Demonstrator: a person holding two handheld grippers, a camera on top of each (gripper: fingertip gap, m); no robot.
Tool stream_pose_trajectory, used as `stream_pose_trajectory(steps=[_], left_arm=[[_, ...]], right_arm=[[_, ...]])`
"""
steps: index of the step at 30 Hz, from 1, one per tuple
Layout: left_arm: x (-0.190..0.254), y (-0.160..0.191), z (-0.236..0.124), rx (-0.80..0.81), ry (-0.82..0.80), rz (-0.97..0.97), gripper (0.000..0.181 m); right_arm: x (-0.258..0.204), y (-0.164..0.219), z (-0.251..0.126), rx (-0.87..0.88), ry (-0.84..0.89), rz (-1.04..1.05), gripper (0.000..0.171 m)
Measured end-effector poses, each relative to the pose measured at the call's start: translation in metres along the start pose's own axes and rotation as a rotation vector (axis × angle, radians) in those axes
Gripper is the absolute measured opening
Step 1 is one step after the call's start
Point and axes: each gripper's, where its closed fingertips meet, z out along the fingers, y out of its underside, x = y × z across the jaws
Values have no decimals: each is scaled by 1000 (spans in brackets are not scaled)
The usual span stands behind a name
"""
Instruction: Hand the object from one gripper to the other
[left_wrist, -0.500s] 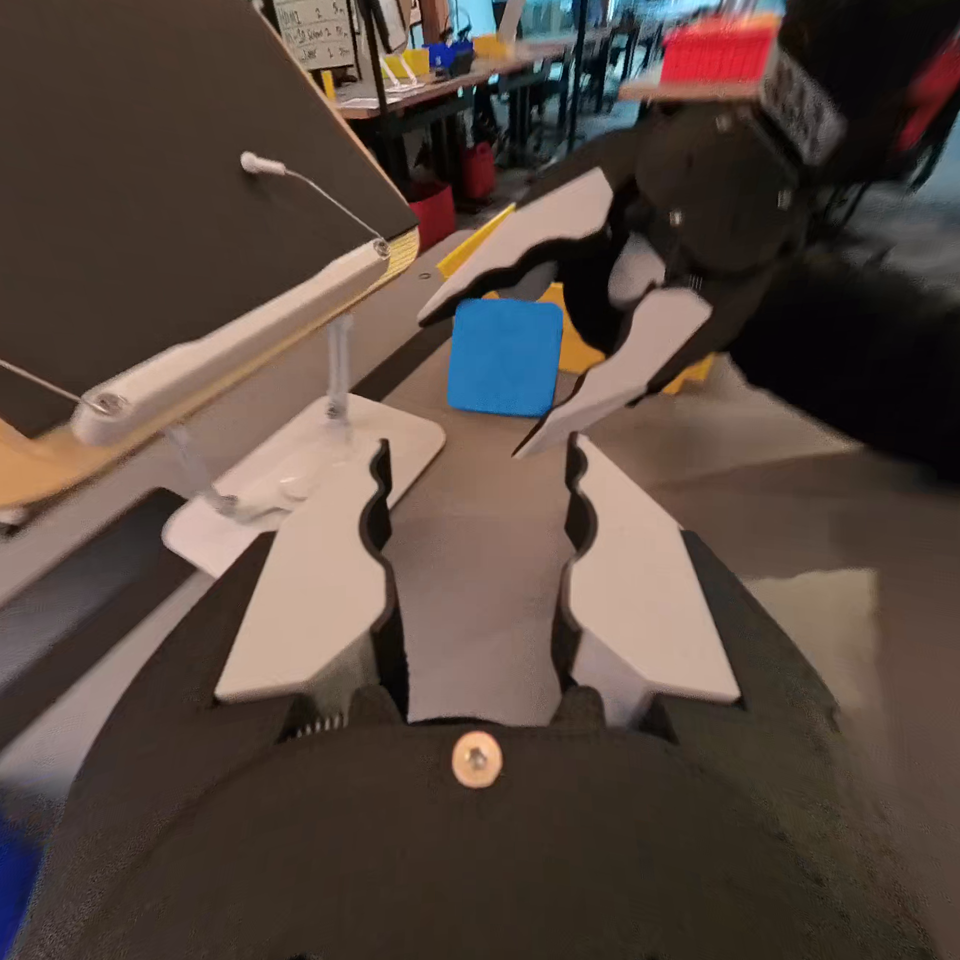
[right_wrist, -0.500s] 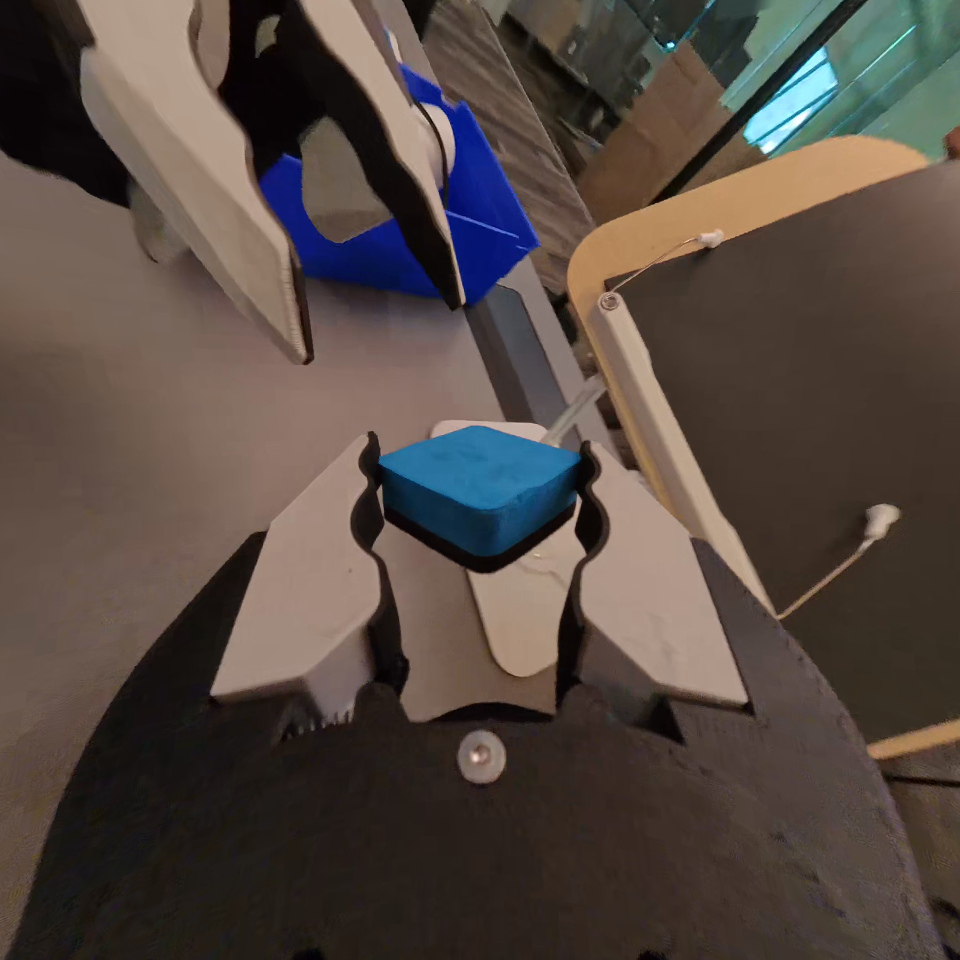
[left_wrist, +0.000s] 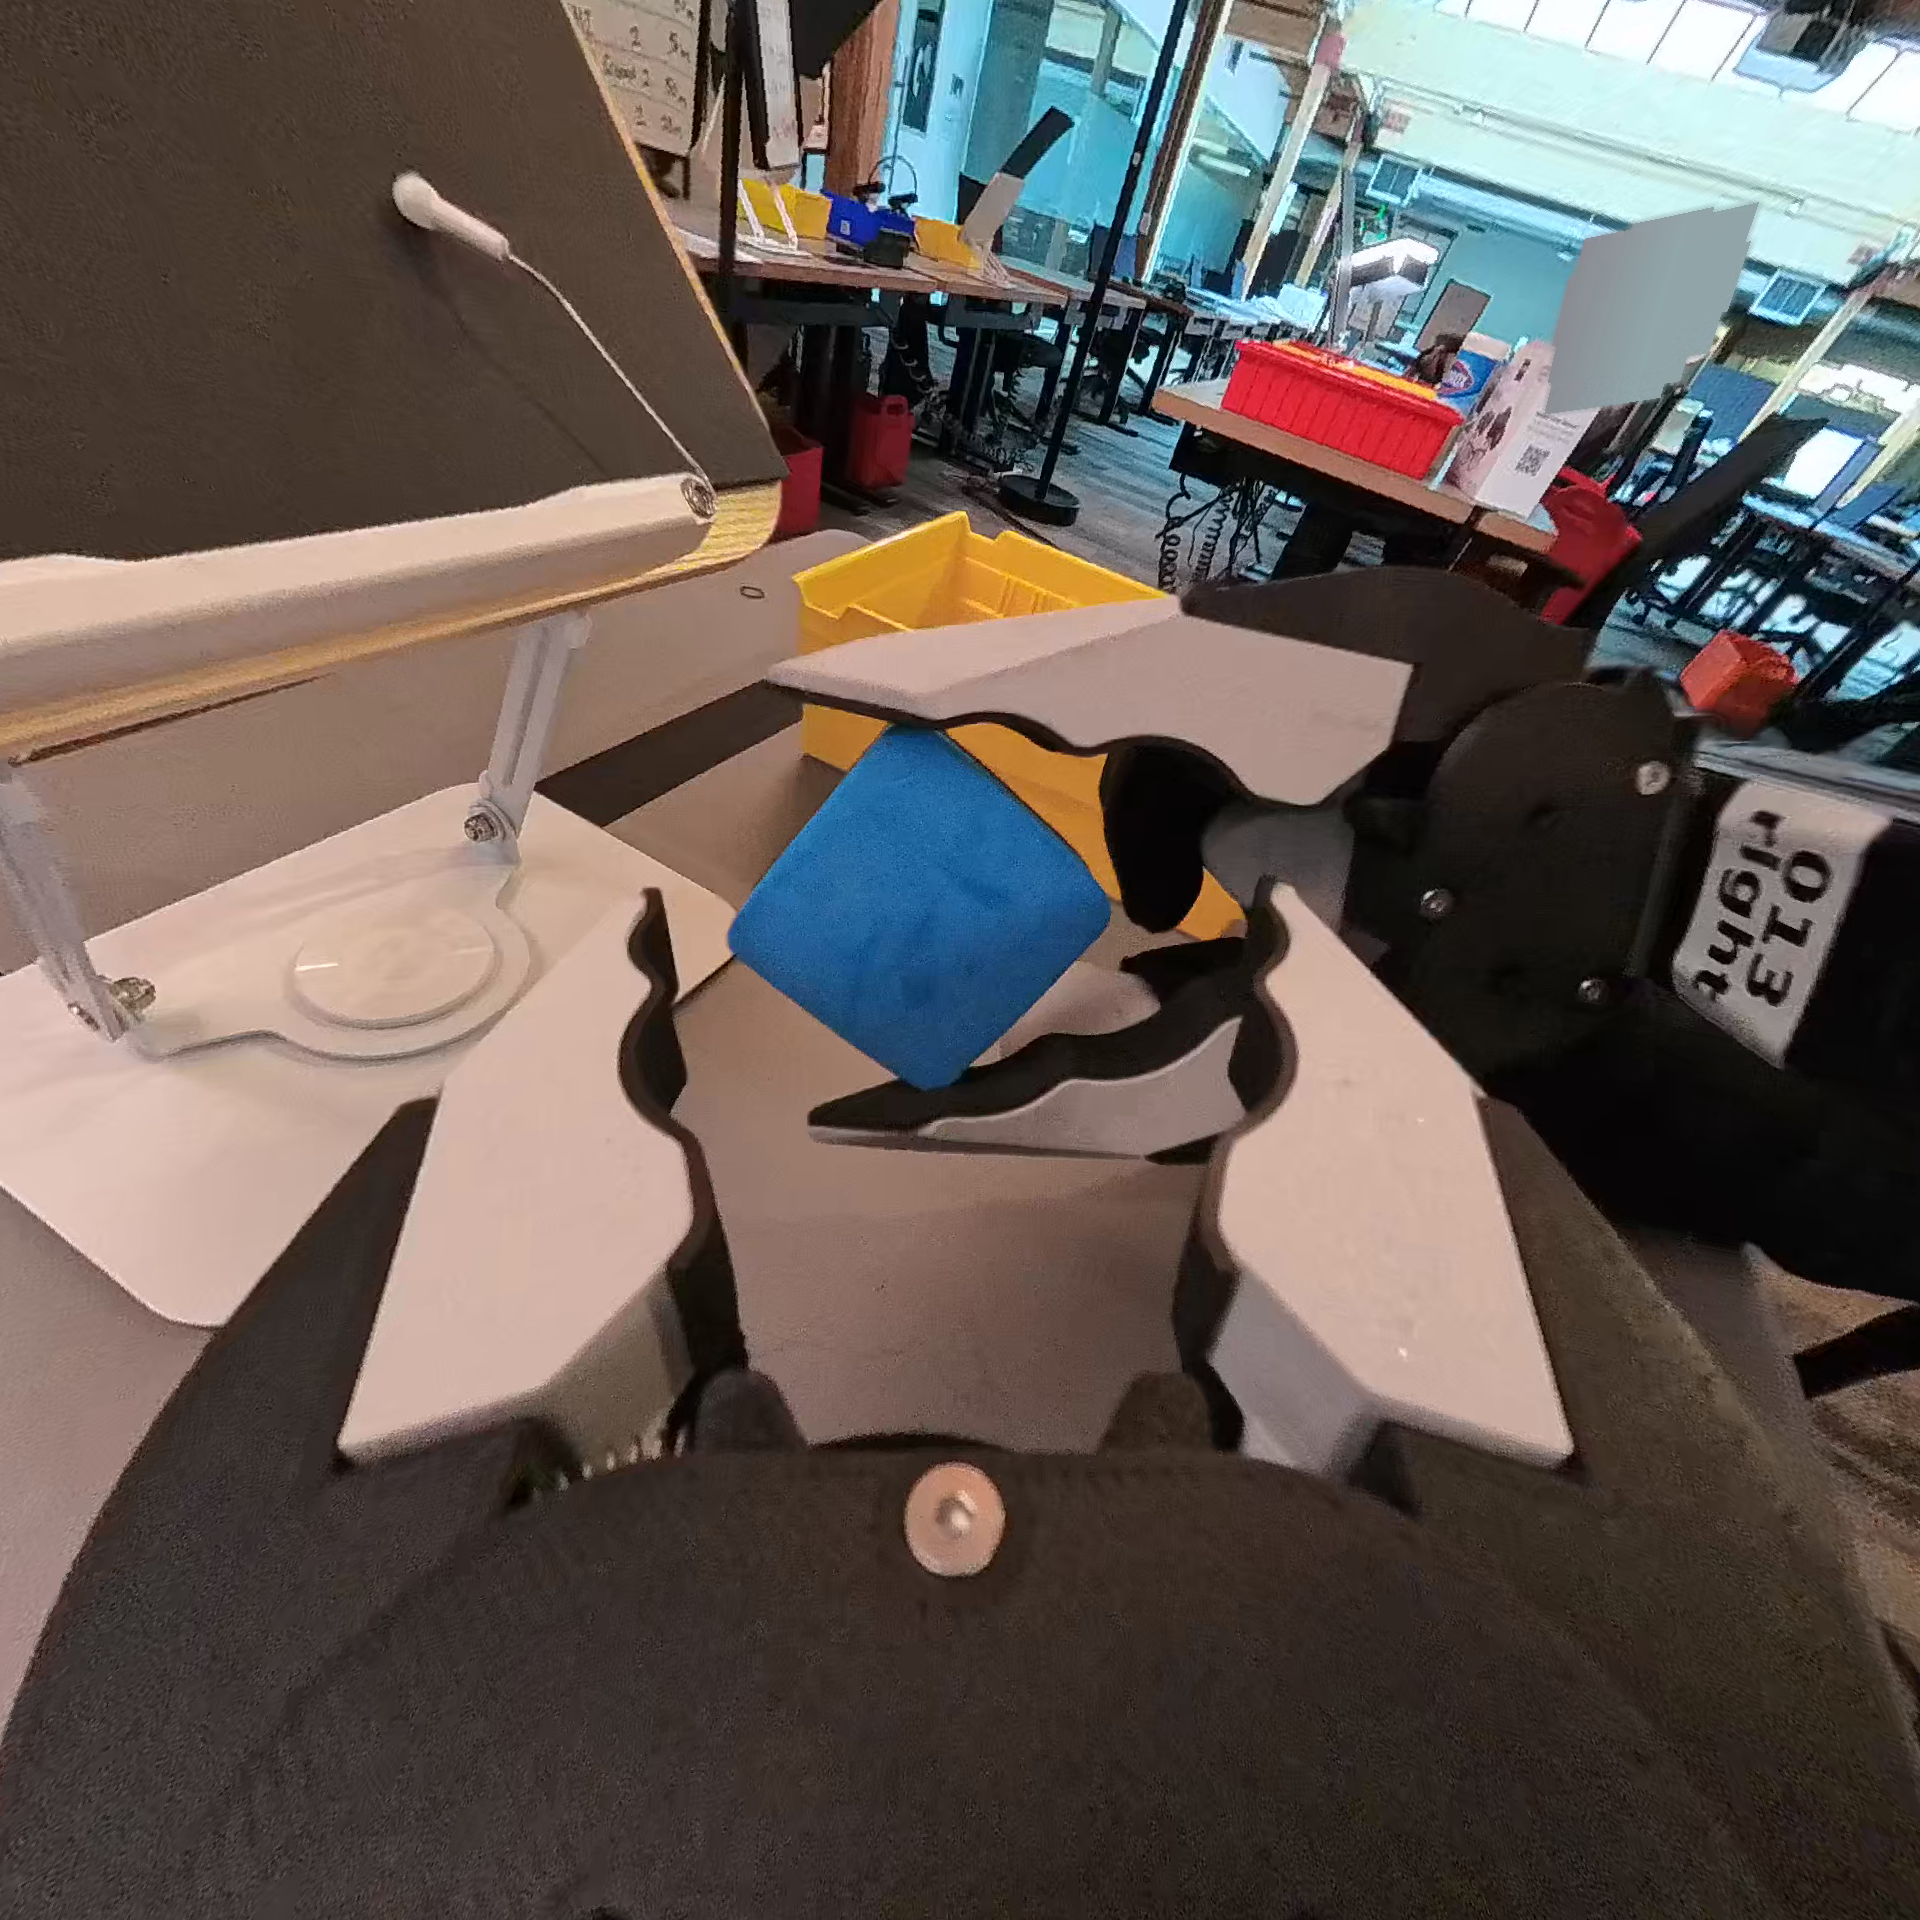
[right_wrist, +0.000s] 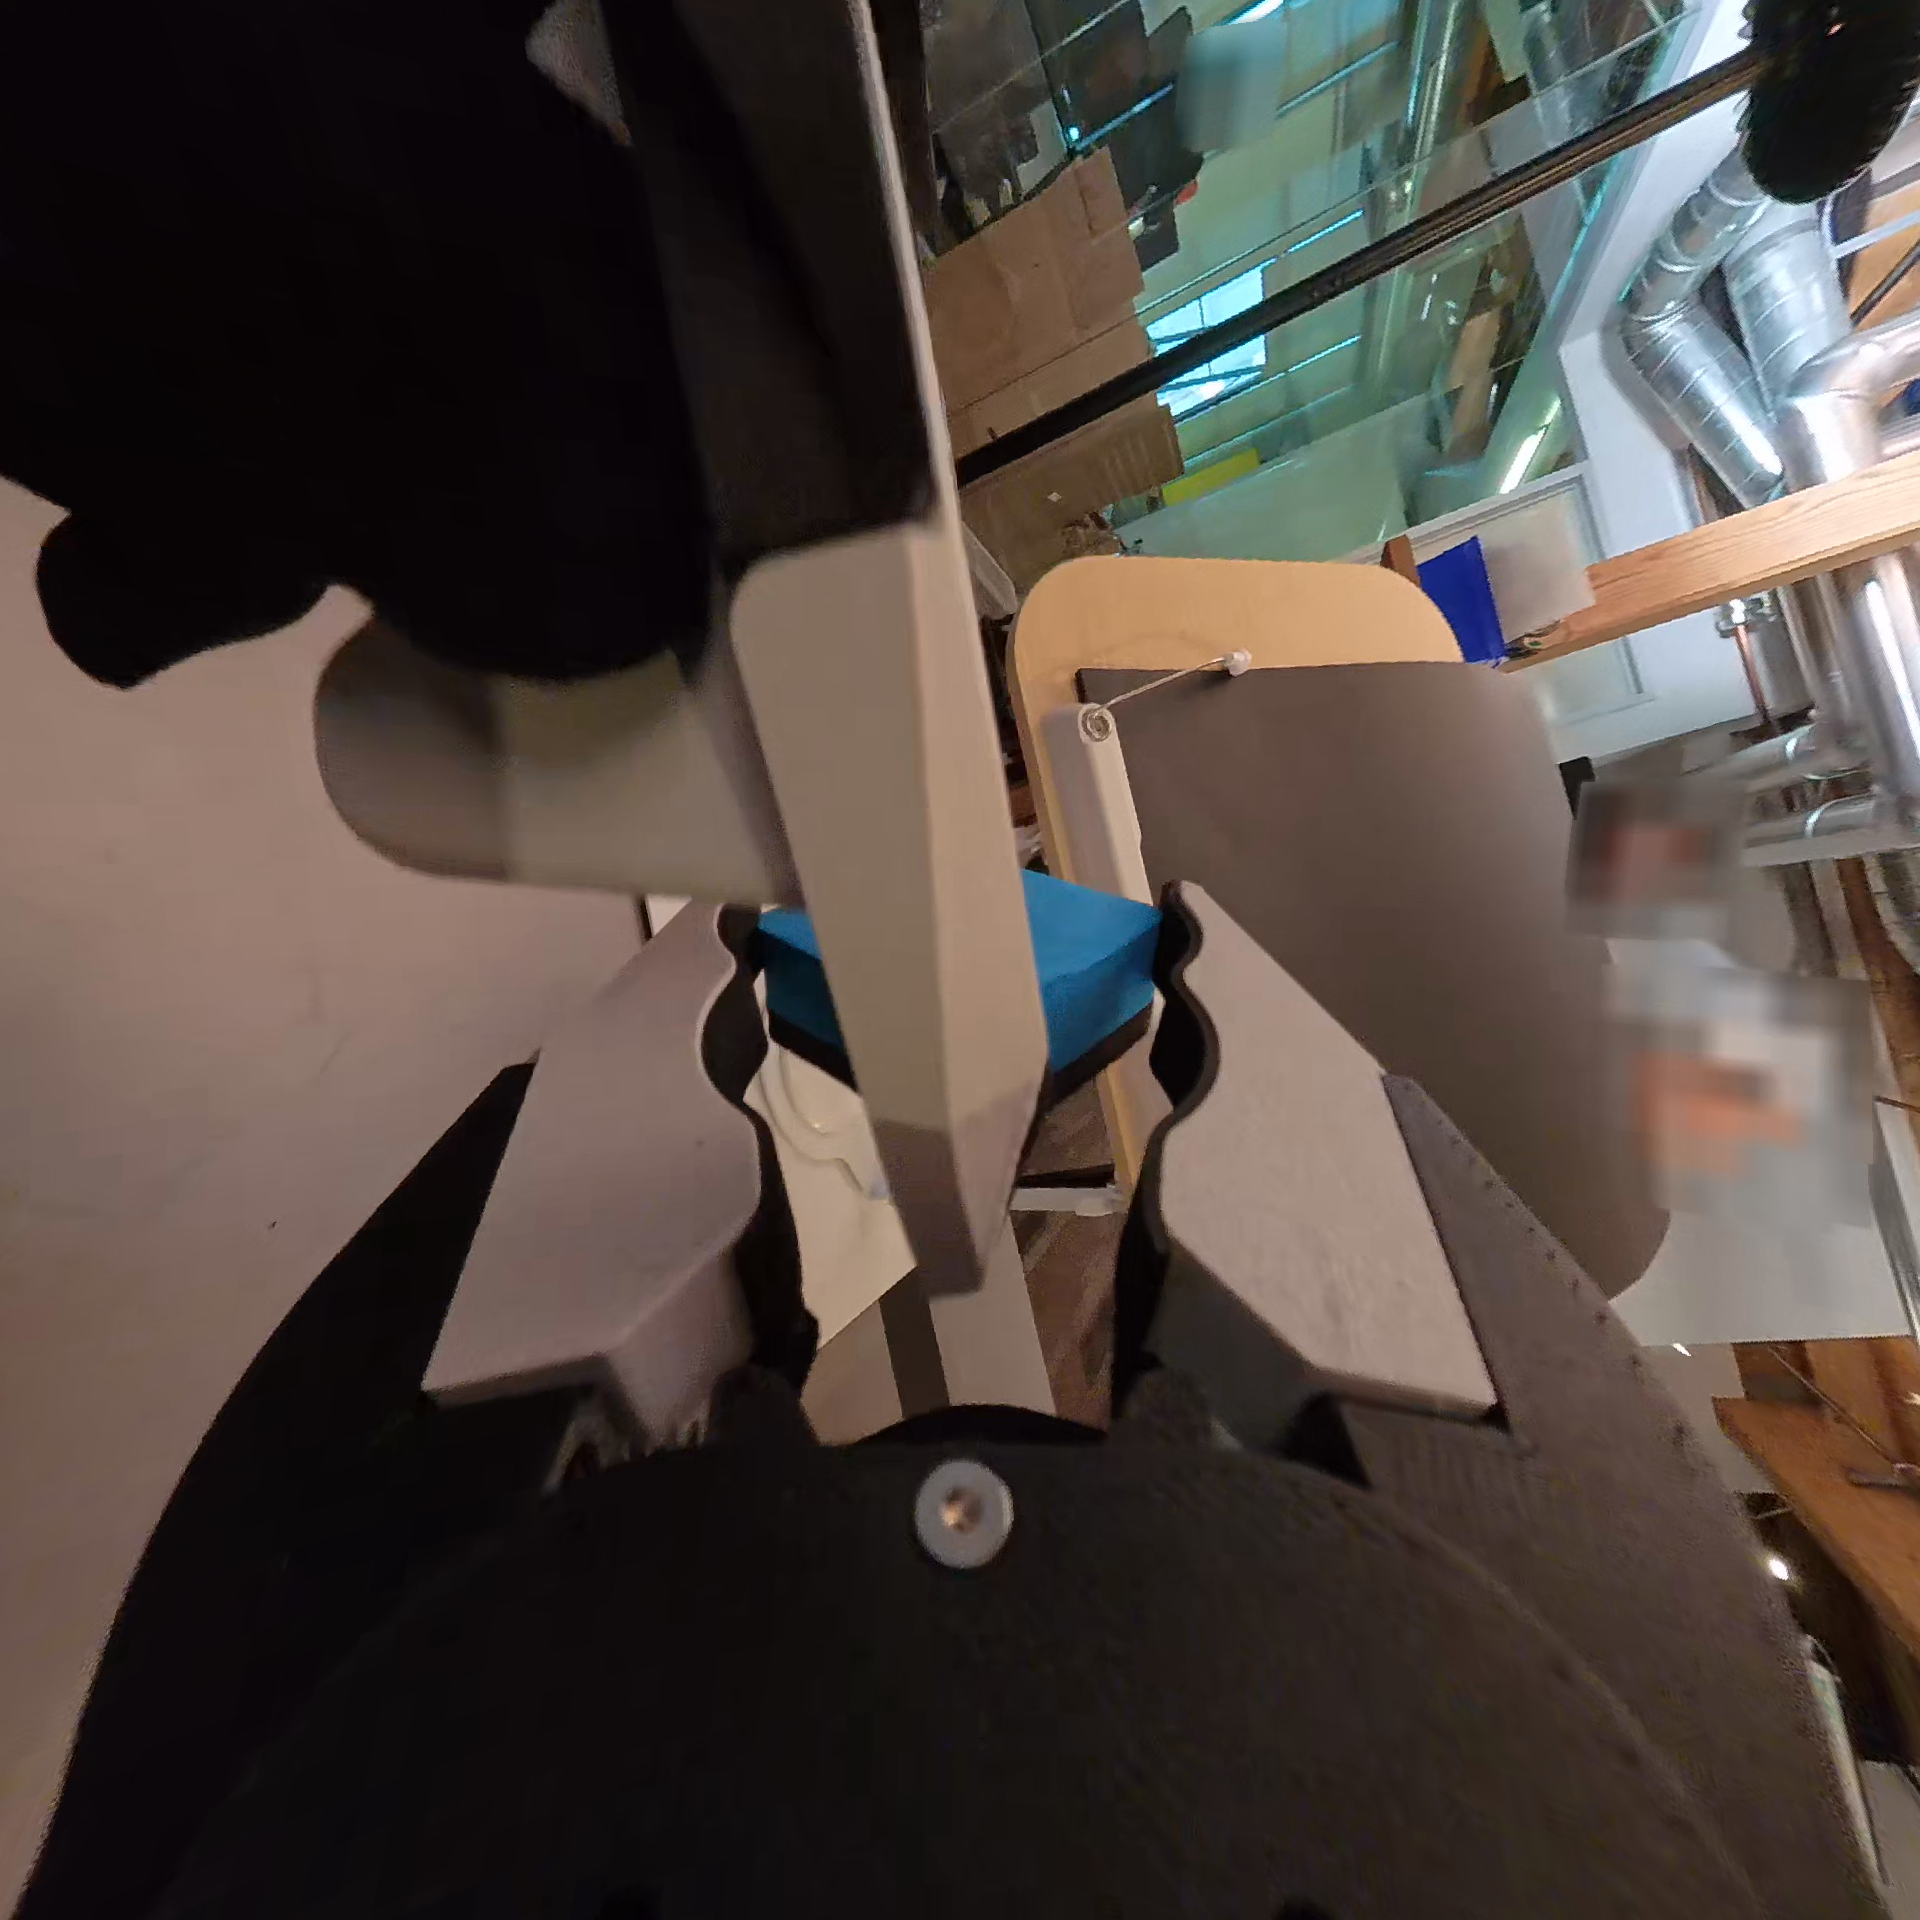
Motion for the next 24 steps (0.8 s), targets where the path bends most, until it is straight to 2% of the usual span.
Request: stream_pose_trajectory(steps=[6, 9, 17, 18, 20, 24], left_arm=[[-1, 5, 4, -17, -53, 70, 91], [-6, 0, 0, 20, -75, 52, 76], [-4, 0, -3, 26, -68, 53, 73], [-3, 0, -4, 26, -59, 44, 73], [-2, -3, -5, 37, -31, 17, 73], [-2, -19, -16, 134, 81, -149, 73]], right_arm=[[-1, -7, -1, -22, 35, -44, 73], [1, -9, -2, -25, 54, -62, 74], [1, -12, -2, -3, 49, -52, 74], [0, -13, -3, 9, 38, -49, 77], [-1, -15, -3, 32, 15, -28, 95], [2, -22, -10, 130, -28, 31, 105]])
